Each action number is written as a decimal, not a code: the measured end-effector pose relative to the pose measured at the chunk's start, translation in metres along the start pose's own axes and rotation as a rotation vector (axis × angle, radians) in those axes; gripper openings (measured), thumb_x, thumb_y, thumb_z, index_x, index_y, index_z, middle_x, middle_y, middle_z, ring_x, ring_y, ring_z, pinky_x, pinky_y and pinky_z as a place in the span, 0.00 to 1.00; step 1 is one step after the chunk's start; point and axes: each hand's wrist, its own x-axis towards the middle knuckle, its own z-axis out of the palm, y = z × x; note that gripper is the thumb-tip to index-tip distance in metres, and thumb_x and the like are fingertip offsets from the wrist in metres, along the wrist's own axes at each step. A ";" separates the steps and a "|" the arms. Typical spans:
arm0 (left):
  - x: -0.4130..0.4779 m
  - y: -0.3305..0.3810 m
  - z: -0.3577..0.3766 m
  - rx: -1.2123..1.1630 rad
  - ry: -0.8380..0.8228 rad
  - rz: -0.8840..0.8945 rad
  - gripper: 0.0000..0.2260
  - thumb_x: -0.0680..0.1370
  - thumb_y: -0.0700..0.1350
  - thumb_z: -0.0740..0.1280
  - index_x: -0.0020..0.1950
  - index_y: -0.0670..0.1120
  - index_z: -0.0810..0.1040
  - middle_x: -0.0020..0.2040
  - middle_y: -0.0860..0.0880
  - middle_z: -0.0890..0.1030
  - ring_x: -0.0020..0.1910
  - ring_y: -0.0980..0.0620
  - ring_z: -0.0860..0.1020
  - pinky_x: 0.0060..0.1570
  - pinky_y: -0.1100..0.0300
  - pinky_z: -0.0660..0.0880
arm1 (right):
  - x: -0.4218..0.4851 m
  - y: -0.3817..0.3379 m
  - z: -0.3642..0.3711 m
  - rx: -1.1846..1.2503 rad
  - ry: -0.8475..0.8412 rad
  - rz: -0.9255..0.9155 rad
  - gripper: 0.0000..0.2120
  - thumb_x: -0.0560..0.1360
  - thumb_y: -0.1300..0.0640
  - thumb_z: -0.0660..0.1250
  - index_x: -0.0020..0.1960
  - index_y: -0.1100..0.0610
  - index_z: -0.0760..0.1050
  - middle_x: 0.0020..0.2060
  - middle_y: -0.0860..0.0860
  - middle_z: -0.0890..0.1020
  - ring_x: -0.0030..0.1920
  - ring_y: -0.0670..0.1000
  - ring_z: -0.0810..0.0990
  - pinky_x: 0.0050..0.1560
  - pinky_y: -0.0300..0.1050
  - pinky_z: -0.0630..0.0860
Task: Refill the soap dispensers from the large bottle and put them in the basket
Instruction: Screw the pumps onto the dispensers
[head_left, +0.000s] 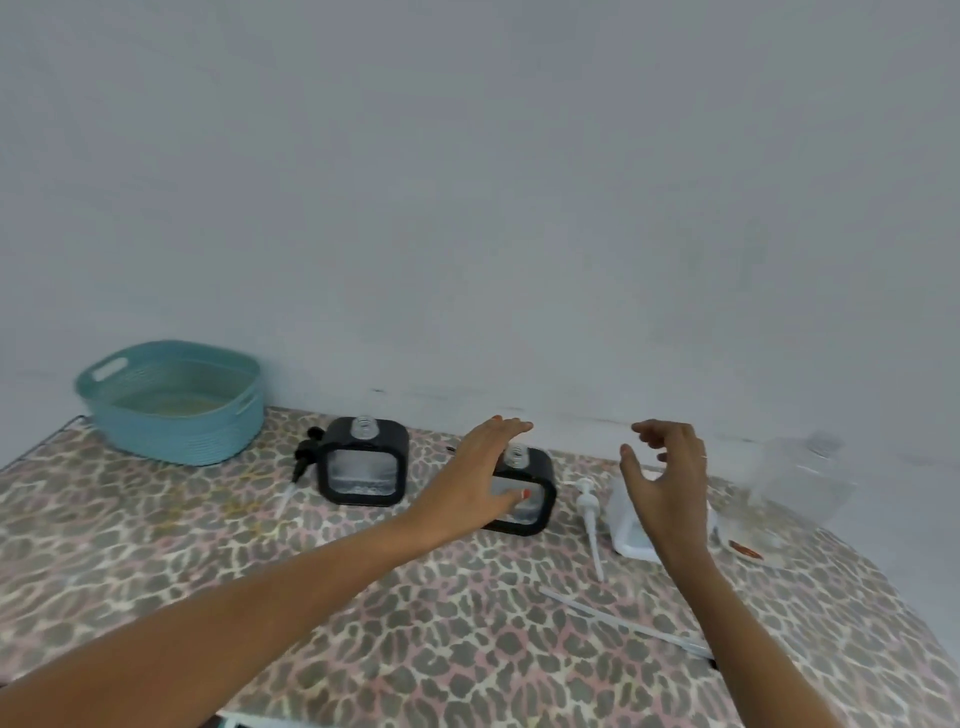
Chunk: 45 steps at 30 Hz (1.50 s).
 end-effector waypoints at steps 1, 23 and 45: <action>-0.006 -0.007 -0.009 0.010 0.017 -0.007 0.27 0.76 0.47 0.65 0.72 0.56 0.56 0.74 0.55 0.57 0.75 0.58 0.49 0.71 0.59 0.51 | -0.003 -0.012 0.012 0.024 -0.028 -0.007 0.10 0.71 0.66 0.67 0.51 0.59 0.75 0.45 0.51 0.74 0.48 0.48 0.70 0.49 0.44 0.68; -0.144 -0.236 -0.120 0.361 0.156 -0.417 0.26 0.78 0.52 0.60 0.73 0.47 0.58 0.75 0.46 0.59 0.75 0.48 0.54 0.75 0.51 0.49 | -0.096 -0.191 0.261 0.107 -0.470 -0.260 0.06 0.71 0.65 0.67 0.48 0.62 0.75 0.43 0.55 0.78 0.44 0.50 0.72 0.47 0.34 0.64; -0.147 -0.260 -0.109 0.588 0.067 -0.455 0.33 0.73 0.61 0.38 0.75 0.49 0.53 0.77 0.50 0.53 0.76 0.52 0.49 0.69 0.56 0.35 | -0.074 -0.194 0.376 -0.861 -0.747 -0.128 0.12 0.77 0.69 0.54 0.59 0.67 0.69 0.56 0.63 0.74 0.56 0.58 0.75 0.52 0.45 0.75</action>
